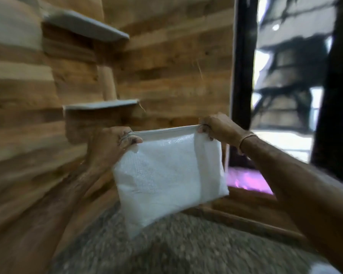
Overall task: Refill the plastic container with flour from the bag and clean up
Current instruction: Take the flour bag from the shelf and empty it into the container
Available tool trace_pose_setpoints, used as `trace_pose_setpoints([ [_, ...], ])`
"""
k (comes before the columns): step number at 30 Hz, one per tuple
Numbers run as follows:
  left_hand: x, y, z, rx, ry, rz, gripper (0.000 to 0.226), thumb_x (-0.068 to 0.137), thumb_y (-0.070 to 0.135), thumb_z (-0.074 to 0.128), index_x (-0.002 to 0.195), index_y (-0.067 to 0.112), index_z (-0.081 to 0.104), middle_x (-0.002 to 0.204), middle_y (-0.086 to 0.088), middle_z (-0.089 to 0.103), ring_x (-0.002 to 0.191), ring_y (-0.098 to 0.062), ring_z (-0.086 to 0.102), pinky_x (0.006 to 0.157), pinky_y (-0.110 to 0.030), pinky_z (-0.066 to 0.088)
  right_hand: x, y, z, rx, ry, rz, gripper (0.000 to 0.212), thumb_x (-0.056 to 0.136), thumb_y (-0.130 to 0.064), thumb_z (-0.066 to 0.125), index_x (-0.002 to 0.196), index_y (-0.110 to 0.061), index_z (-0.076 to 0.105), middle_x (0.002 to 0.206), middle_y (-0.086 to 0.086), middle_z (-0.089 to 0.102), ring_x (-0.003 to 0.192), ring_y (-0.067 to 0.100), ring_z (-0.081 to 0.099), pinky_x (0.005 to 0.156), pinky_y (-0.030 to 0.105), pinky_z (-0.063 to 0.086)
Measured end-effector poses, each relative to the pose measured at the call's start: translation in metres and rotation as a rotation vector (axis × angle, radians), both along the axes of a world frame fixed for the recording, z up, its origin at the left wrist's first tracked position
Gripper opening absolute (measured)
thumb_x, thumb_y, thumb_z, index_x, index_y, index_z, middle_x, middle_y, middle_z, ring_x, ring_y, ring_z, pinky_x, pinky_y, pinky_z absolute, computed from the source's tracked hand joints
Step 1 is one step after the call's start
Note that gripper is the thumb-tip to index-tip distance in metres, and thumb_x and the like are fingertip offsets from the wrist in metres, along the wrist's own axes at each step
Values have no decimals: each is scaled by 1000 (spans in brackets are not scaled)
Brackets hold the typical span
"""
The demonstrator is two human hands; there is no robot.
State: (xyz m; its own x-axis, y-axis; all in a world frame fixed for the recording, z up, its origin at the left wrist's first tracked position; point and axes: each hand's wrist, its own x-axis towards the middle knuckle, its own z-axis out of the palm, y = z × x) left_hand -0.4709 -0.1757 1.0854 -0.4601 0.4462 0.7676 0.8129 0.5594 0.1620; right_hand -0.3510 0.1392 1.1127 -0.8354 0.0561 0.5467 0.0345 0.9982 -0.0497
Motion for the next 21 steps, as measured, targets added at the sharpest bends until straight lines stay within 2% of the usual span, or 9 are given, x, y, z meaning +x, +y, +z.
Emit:
trace_pose_setpoints([
  [2,30,13,-52,-51,-85,-30,50,90,62,61,61,21,55,55,6,54,57,-8,52,53,-29,37,29,9,-51,-67,-113,-8,30,89,0,60,74,-25,64,59,-17,55,60,19,67,54,21,42],
  [4,54,17,-105,-78,-196,-57,48,92,57,63,59,25,52,54,6,51,56,-8,51,54,-29,40,51,15,-102,-171,-206,-31,32,84,6,57,71,-22,65,68,-4,63,64,23,68,60,24,48],
  [6,71,16,-162,-140,-264,-32,50,91,66,52,61,26,55,53,3,52,54,-14,53,55,-36,47,70,19,-155,-302,-276,-41,33,81,8,56,65,-21,62,70,3,64,64,28,68,63,32,55],
  [8,88,13,-212,-220,-276,13,59,89,72,39,72,22,66,58,0,62,57,-21,61,55,-38,51,85,20,-200,-356,-312,-68,28,79,5,57,68,-20,64,70,0,66,65,22,66,66,33,56],
  [11,107,5,-275,-282,-339,79,66,88,73,33,93,23,75,76,-2,76,72,-27,72,61,-37,56,103,15,-256,-322,-418,-108,25,75,1,62,73,-22,71,74,-6,67,73,15,65,67,25,45],
  [14,124,-1,-314,-350,-415,101,71,86,79,27,89,22,69,75,-1,74,73,-23,71,61,-34,55,117,4,-298,-300,-498,-135,22,71,-5,57,66,-25,63,72,-7,67,74,19,68,61,27,44],
  [16,136,-8,-321,-332,-461,86,66,89,79,39,91,22,71,78,-1,75,73,-24,72,63,-34,54,126,-7,-313,-305,-452,-189,25,70,0,55,63,-24,54,69,-6,61,67,22,60,50,27,34],
  [18,135,-21,-316,-305,-519,84,43,88,66,63,96,26,76,85,2,78,79,-23,74,65,-33,53,132,-19,-322,-269,-366,-240,24,76,3,58,72,-21,61,73,-4,62,71,25,62,47,23,25],
  [21,124,-46,-296,-383,-654,25,39,80,64,73,68,29,61,58,7,60,56,-12,59,52,-28,36,133,-51,-322,-286,-203,-169,11,91,-13,67,94,-22,74,96,-3,75,89,20,70,54,22,37],
])
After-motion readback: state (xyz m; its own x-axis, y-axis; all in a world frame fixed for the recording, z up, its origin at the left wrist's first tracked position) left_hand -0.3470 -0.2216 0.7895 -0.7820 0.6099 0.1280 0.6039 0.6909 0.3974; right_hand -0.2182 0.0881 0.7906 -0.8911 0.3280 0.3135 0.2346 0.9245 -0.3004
